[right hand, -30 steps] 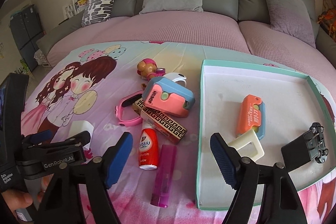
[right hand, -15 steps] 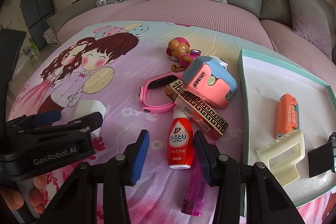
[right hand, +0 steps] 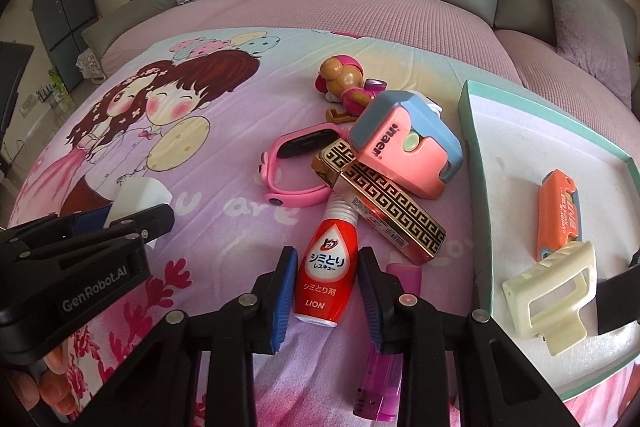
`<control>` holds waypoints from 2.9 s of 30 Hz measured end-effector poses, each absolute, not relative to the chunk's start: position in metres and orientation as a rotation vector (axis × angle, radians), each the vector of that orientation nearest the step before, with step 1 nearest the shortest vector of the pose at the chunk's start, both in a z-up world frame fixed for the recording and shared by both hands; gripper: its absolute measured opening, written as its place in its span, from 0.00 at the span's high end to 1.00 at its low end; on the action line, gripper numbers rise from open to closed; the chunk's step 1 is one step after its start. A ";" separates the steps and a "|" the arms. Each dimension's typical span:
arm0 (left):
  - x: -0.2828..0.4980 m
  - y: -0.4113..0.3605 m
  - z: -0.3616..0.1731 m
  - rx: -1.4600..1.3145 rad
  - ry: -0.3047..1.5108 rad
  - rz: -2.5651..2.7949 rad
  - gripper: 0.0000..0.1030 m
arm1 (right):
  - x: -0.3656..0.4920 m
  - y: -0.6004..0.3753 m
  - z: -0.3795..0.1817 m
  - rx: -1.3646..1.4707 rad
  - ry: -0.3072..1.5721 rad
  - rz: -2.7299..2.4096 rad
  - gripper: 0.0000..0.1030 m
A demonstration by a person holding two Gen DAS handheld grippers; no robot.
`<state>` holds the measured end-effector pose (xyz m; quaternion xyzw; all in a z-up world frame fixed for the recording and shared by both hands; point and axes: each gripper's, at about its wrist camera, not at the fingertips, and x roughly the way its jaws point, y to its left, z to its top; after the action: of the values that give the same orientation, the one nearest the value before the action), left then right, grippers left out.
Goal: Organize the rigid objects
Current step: 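Grasp the white wall charger with the left tool while the right tool grasps the red Lion bottle, then carry the charger and red bottle into the teal tray and open both tools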
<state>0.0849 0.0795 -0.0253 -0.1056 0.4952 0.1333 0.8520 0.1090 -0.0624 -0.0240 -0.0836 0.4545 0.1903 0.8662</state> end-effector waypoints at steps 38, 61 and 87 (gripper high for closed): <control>0.075 0.058 0.025 -0.178 0.908 0.267 0.57 | 0.092 -0.108 0.042 0.038 0.818 0.431 0.78; 0.104 -0.032 0.065 -0.032 0.853 0.096 0.57 | 0.095 -0.237 0.079 0.251 0.646 0.155 0.78; 0.164 -0.145 0.028 0.112 0.879 -0.060 0.57 | 0.105 -0.316 0.049 0.280 0.664 -0.157 0.78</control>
<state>0.1638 -0.1448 0.0278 0.0541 0.4253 -0.0292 0.9030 0.1051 -0.3156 0.0490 0.1370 0.3245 -0.0765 0.9328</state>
